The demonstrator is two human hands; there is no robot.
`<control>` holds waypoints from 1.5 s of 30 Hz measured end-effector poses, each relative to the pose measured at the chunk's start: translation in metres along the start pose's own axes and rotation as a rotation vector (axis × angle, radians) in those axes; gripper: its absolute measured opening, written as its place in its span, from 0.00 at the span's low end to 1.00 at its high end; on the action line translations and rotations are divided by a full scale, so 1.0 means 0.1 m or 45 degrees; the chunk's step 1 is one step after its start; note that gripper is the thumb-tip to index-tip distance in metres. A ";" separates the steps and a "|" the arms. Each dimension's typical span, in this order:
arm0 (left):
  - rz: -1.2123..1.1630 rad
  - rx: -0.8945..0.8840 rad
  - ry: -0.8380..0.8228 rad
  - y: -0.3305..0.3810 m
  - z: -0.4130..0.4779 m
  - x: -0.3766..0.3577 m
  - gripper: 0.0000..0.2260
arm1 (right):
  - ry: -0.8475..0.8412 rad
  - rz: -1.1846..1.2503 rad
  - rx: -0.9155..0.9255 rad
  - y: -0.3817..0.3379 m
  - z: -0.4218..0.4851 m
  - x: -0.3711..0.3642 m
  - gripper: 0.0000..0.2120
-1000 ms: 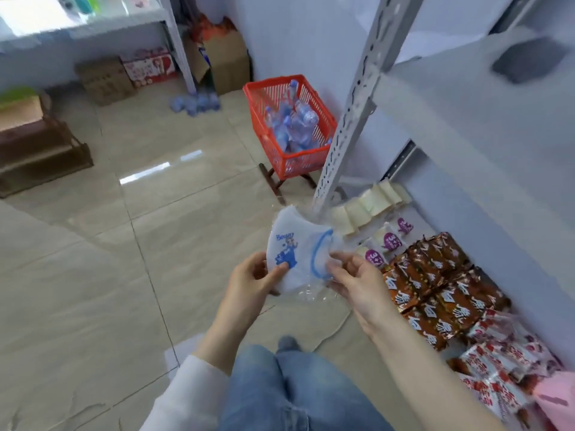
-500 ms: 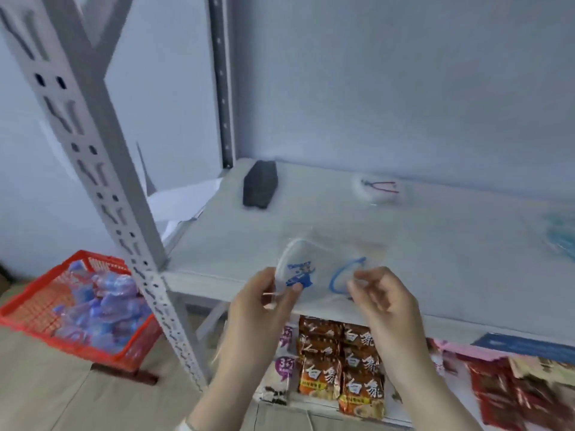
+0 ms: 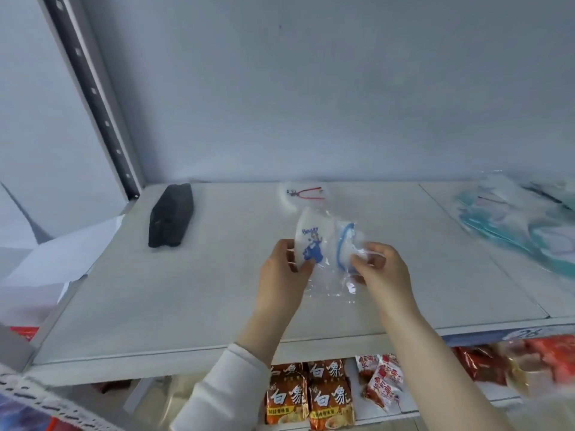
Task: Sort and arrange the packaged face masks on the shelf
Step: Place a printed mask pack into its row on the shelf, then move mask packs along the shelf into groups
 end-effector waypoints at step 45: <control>0.813 -0.850 -0.380 2.38 -0.43 -4.94 0.17 | 0.580 -0.907 0.192 0.98 1.19 5.31 0.14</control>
Point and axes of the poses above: each hand's wrist, its own z-axis towards the middle knuckle, its own x-axis out of the back of the hand, y = z × x, the point moved 10 cm from there along z, towards the middle knuckle, and after that the axes turned 4 degrees about -z, right-handed, at the moved point
